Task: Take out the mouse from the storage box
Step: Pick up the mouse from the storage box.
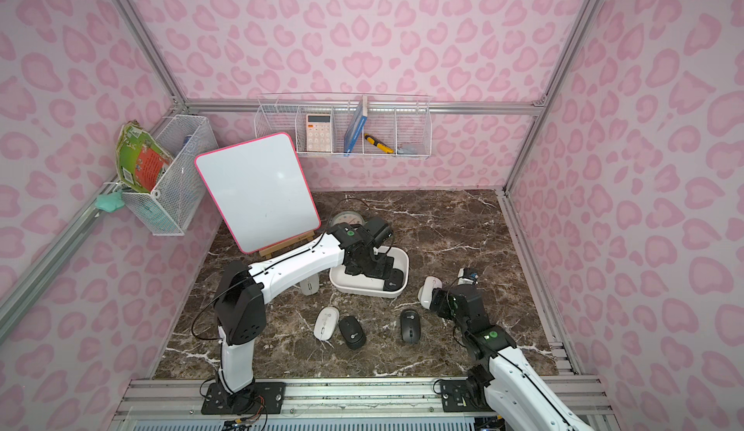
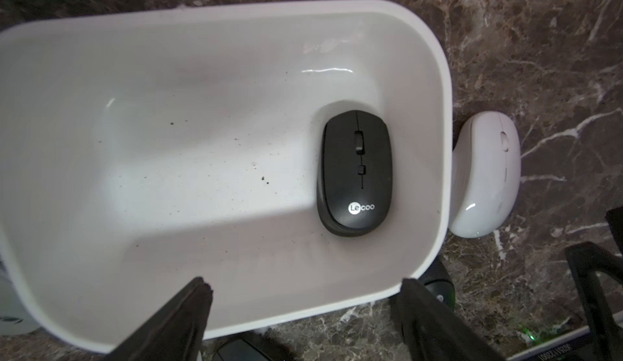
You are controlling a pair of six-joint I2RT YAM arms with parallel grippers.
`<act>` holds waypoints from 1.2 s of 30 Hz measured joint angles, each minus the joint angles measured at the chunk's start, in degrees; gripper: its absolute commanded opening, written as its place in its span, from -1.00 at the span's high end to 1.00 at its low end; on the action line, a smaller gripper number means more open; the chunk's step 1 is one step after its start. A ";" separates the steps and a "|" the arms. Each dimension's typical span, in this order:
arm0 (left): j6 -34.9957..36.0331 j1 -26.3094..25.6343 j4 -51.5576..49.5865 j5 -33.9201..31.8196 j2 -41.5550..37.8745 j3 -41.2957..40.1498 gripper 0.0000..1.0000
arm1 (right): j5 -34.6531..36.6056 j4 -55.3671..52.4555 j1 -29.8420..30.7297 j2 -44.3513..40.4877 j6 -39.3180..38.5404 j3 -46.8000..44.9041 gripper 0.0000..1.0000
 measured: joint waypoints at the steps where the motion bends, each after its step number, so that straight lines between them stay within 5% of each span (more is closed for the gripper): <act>1: 0.00 0.00 -0.28 0.24 0.96 0.44 -0.83 | -0.57 0.39 -0.20 0.04 0.00 -0.24 -0.77; 25: 1.05 2.29 0.11 6.16 12.57 5.73 -0.43 | -2.23 3.52 -0.66 0.59 -0.04 -0.90 -0.78; 36: 1.31 2.80 1.70 3.04 8.87 2.78 -0.65 | -2.25 3.96 -0.72 0.59 -0.07 -1.05 -0.78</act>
